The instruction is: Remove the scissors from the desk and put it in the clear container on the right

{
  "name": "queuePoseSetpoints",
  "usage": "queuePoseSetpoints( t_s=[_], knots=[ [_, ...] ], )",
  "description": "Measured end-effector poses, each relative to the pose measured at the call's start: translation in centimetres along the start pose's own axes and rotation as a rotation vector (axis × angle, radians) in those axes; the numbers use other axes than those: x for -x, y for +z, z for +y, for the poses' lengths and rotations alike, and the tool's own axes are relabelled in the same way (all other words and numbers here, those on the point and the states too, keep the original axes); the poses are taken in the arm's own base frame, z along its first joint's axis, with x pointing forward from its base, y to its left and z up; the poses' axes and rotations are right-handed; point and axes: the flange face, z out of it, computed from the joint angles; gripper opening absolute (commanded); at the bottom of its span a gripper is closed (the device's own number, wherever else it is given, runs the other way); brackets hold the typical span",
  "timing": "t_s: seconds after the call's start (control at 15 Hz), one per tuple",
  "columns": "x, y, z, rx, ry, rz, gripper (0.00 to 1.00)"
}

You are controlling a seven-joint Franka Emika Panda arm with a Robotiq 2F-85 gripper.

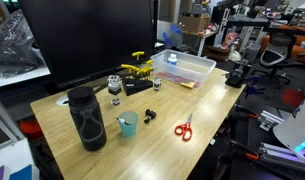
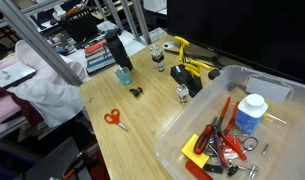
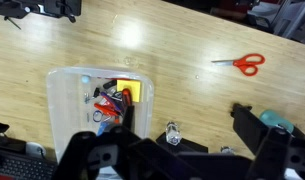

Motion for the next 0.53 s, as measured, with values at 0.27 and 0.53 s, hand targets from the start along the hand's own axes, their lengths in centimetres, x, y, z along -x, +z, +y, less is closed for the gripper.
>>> queuePoseSetpoints(
  t_s=[0.27,0.53],
  knots=[
    [0.00,0.00,0.00,0.000,0.000,0.000,1.00],
    [-0.18,0.16,-0.34,0.000,-0.010,-0.004,1.00]
  ],
)
